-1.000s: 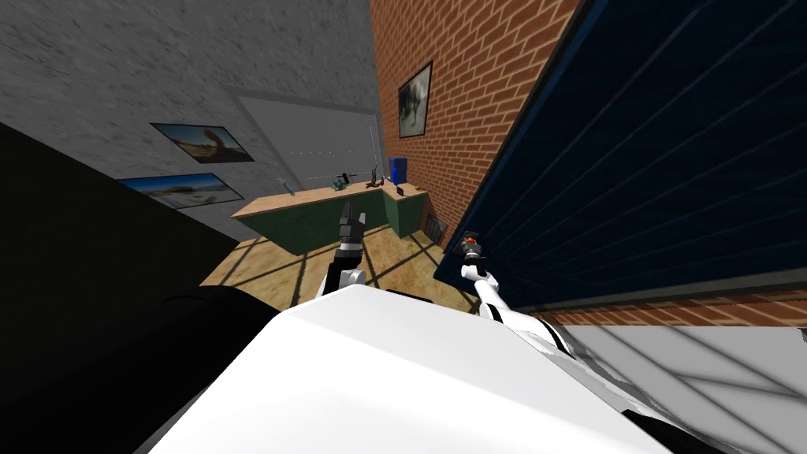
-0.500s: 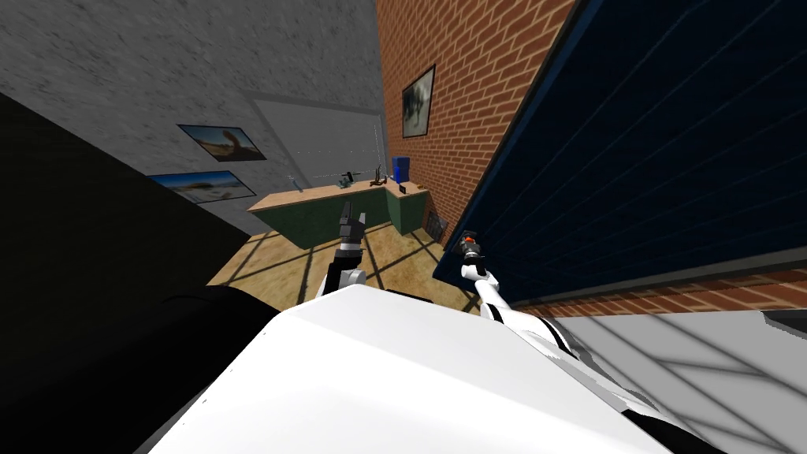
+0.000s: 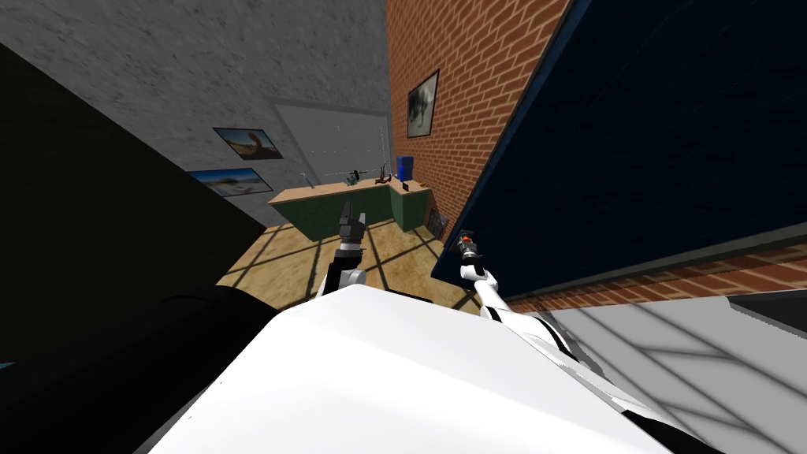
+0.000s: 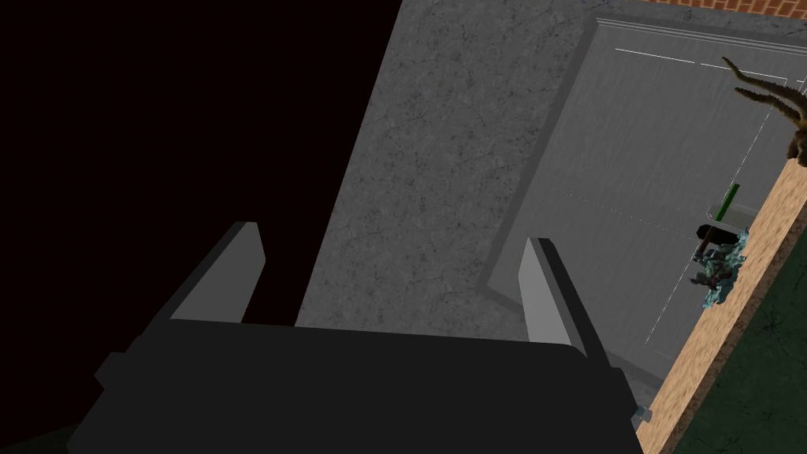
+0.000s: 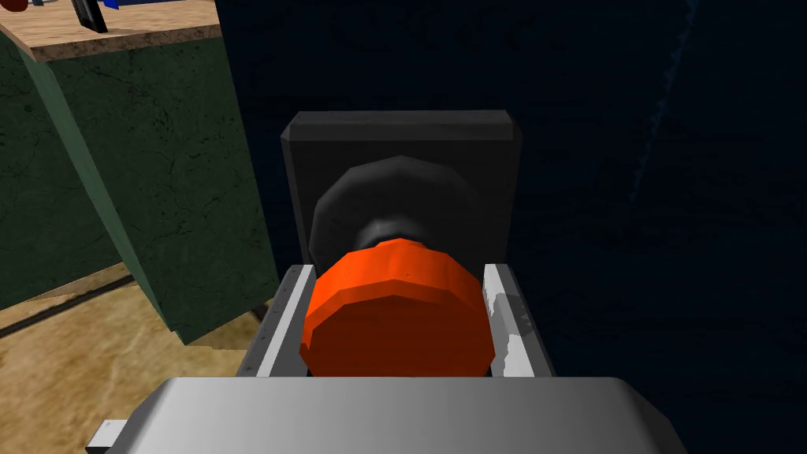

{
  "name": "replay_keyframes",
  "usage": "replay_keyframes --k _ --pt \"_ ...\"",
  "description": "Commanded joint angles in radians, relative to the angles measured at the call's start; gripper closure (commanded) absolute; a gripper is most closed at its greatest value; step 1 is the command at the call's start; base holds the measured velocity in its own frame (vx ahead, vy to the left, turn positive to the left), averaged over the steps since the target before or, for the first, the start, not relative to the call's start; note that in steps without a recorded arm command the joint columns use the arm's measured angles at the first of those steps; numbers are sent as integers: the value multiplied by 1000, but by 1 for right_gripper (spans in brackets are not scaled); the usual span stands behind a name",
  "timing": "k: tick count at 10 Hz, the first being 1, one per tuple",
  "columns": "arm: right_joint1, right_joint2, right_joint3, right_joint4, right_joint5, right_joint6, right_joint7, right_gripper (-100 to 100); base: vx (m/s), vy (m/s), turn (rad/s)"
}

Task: Pull the door open

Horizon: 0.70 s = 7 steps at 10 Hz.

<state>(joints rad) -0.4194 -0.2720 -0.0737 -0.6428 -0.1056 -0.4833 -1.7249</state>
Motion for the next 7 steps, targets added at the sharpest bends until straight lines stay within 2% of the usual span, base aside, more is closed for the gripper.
replay_keyframes --k 1,4,5,7 --pt "-3 -3 20 4 9 -10 -22 100 -199 -103 87" --pt "-1 -8 49 -4 22 -13 -50 100 -168 -81 72" --pt "2 -7 44 -1 20 -9 -44 100 -71 -26 24" --pt "4 15 84 -18 39 -3 -56 100 -64 5 -199"
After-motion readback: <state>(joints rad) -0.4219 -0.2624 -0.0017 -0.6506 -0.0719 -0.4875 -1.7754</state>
